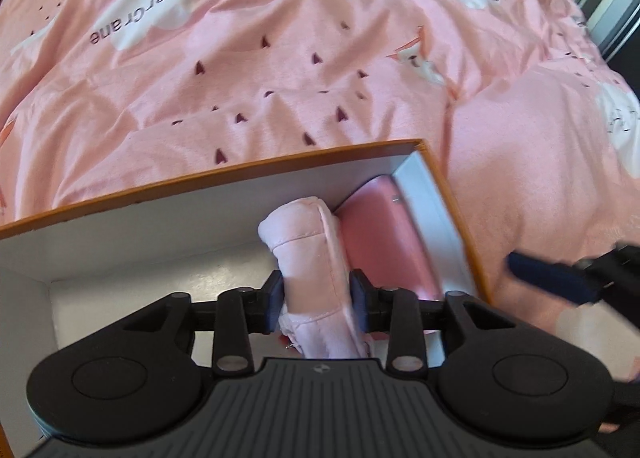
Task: Organize objects
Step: 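Lower the pouch and case into the box and open both tools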
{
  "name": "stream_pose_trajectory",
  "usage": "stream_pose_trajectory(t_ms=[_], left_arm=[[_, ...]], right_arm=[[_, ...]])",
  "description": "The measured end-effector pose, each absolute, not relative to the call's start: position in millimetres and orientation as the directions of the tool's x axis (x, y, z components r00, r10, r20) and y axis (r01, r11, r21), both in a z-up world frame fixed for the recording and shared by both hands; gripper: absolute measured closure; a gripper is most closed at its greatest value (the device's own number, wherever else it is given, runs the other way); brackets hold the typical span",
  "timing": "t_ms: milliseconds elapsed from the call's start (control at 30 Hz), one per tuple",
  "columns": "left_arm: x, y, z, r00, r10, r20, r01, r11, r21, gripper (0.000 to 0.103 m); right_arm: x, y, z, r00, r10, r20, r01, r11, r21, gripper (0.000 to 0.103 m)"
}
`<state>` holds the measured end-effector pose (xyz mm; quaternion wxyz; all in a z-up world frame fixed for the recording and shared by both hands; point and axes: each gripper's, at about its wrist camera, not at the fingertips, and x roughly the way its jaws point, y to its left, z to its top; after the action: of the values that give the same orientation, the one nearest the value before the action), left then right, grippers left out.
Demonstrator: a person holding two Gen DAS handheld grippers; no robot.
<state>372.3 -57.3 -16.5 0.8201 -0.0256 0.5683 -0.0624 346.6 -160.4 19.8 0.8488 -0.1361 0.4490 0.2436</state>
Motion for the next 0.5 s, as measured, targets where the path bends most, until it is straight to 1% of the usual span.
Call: stream_pose_trajectory(t_ms=[33, 100, 167, 267, 300, 333, 367, 400, 500], left_arm=[[371.9, -57.2, -14.5, 0.35, -0.151, -0.925, 0.073, 0.988, -0.134, 0.051], [371.3, -55.9, -9.3, 0.357, -0.192, -0.914, 0.07, 0.981, -0.178, 0.046], [371.4, -55.9, -5.4, 0.357, -0.202, -0.912, 0.07, 0.979, -0.19, 0.046], [369.3, -55.9, -0.5, 0.36, -0.241, -0.901, 0.094, 0.97, -0.222, 0.047], [368.5, -55.3, 0.5, 0.357, -0.274, -0.893, 0.104, 0.962, -0.253, 0.055], [368.0, -55.0, 0.4, 0.353, -0.305, -0.884, 0.112, 0.952, -0.284, 0.068], [368.0, -55.1, -0.4, 0.351, -0.338, -0.873, 0.12, 0.941, -0.316, 0.073], [368.4, -55.5, -1.4, 0.35, -0.356, -0.867, 0.129, 0.935, -0.331, 0.075], [368.4, -60.1, -5.1, 0.365, -0.316, -0.876, 0.138, 0.949, -0.285, 0.083]], right_arm=[[346.2, -160.3, 18.1, 0.467, 0.303, -0.831, -0.538, 0.843, 0.004, 0.062], [346.3, -159.0, 14.2, 0.454, 0.315, -0.834, -0.539, 0.842, 0.025, 0.062], [347.5, -157.4, 9.9, 0.445, 0.317, -0.838, -0.537, 0.843, 0.034, 0.062], [351.1, -156.4, 3.5, 0.414, 0.329, -0.849, -0.54, 0.84, 0.062, 0.055], [351.0, -156.4, 1.6, 0.408, 0.331, -0.851, -0.539, 0.84, 0.068, 0.054], [350.8, -156.4, 0.0, 0.406, 0.331, -0.852, -0.538, 0.84, 0.07, 0.054], [350.3, -156.4, -1.3, 0.405, 0.33, -0.853, -0.537, 0.841, 0.07, 0.054], [350.0, -156.8, -2.2, 0.406, 0.329, -0.853, -0.536, 0.841, 0.069, 0.054], [348.3, -158.4, -2.0, 0.409, 0.33, -0.851, -0.535, 0.842, 0.07, 0.054]])
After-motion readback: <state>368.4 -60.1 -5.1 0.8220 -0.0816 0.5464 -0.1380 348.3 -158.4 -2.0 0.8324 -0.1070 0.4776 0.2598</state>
